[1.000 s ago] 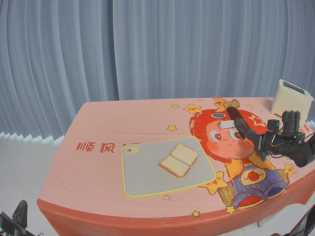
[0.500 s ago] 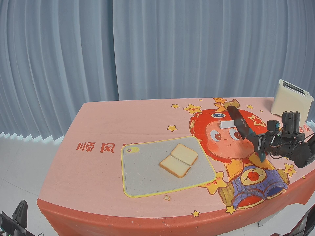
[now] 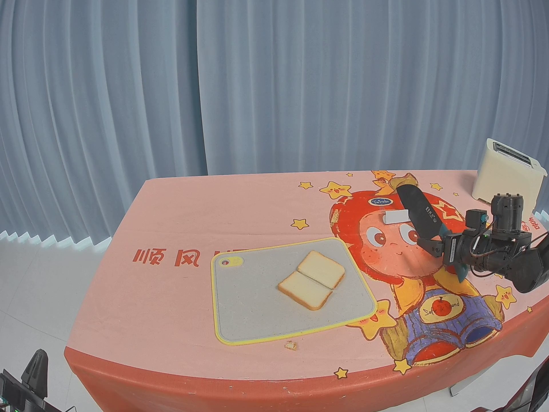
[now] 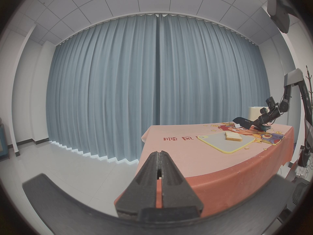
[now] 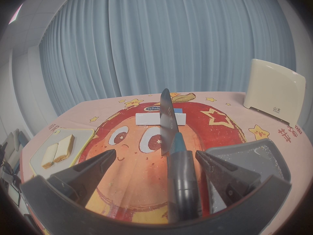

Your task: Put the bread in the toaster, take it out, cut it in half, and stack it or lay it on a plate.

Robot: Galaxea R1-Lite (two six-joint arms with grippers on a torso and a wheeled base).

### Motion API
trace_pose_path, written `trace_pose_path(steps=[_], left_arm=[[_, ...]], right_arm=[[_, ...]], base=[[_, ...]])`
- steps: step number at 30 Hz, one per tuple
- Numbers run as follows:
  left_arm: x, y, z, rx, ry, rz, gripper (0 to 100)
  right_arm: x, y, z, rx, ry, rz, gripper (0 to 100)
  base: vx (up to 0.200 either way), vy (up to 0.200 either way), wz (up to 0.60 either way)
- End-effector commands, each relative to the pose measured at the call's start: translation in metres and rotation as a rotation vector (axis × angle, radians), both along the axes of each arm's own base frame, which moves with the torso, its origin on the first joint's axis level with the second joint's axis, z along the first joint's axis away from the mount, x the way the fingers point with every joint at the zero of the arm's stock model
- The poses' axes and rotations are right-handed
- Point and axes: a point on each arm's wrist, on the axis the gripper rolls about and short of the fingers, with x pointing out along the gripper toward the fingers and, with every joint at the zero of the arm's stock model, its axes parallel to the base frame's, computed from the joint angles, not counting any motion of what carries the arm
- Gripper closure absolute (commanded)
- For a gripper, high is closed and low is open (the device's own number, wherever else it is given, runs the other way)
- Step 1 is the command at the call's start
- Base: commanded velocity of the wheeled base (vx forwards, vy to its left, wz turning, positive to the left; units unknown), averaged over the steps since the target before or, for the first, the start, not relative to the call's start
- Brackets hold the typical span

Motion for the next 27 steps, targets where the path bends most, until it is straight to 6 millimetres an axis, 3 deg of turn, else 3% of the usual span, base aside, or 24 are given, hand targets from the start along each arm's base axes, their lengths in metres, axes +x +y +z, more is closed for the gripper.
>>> trace_pose_path(steps=[1,14,27], left_arm=[[0.001,0.000,-0.005,0.000,0.019,0.000,100],[0.001,0.000,-0.005,0.000,0.019,0.000,100],[0.001,0.000,-0.005,0.000,0.019,0.000,100]], right_arm=[[0.000,0.000,0.002,0.000,-0.008,0.001,0],[0.003,-0.001,0.007,0.005,-0.108,-0.012,0],[-0.003,0.017,0.008,0.049,-0.095,0.039,0]], base=[[0.000,0.000,0.00],[0.000,0.000,0.00],[0.000,0.000,0.00]])
